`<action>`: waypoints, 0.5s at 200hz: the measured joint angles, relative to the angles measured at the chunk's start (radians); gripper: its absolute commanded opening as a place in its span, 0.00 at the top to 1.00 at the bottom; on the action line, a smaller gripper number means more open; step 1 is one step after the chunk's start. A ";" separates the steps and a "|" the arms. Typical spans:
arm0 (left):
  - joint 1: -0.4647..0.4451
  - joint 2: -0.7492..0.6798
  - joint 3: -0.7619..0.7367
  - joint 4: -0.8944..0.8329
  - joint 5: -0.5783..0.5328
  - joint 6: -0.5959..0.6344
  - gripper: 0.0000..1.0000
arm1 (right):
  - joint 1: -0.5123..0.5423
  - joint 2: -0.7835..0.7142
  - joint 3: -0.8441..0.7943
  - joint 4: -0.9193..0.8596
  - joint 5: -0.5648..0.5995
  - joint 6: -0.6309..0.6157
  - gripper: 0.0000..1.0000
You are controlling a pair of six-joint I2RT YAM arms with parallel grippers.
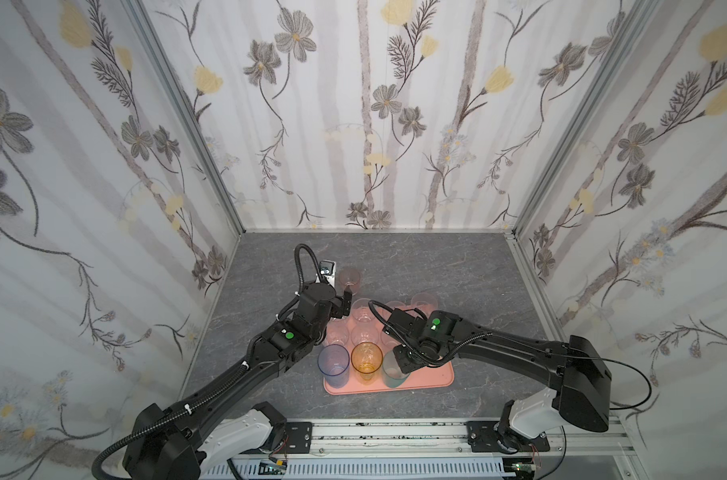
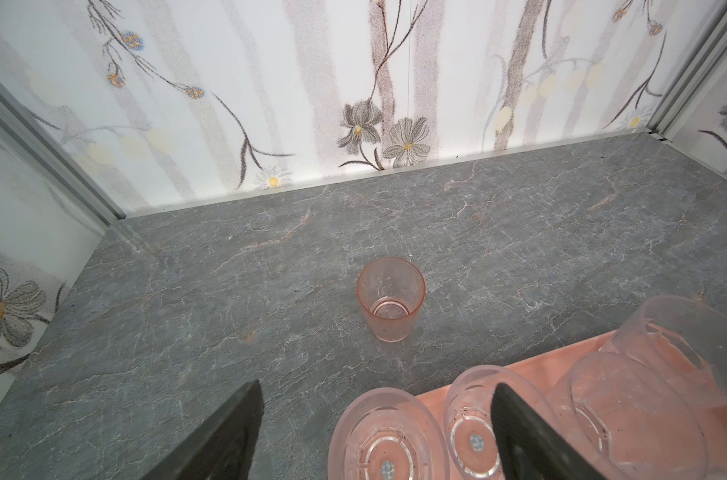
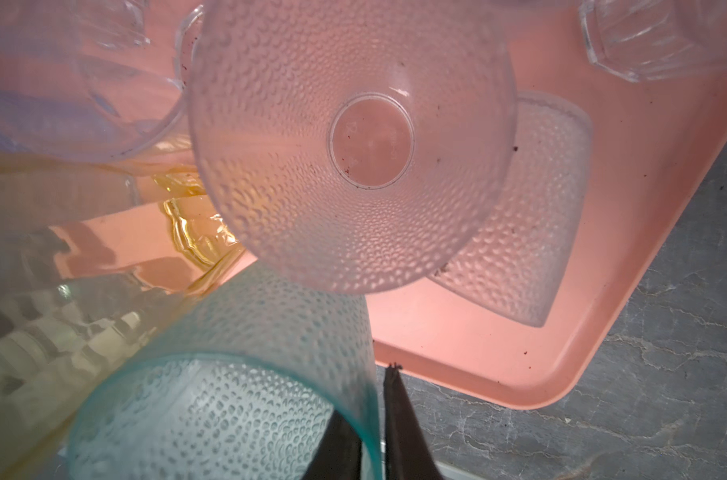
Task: Place the glasses into the tray
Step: 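Lower the teal glass onto the tray and open the right gripper, then move the right gripper over the frosted glass lying on the tray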
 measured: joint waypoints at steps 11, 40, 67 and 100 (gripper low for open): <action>0.000 0.000 0.000 0.000 0.001 -0.001 0.12 | 0.000 0.002 -0.003 0.001 0.000 0.000 0.71; 0.000 0.000 0.002 0.000 0.004 -0.001 0.12 | -0.002 -0.027 0.002 0.004 -0.025 -0.010 0.60; 0.001 0.000 0.005 0.000 0.004 -0.001 0.12 | -0.035 -0.132 0.029 -0.002 -0.055 -0.034 0.57; 0.000 0.009 0.024 -0.001 0.006 -0.008 0.13 | -0.202 -0.280 -0.034 0.009 -0.072 -0.043 0.55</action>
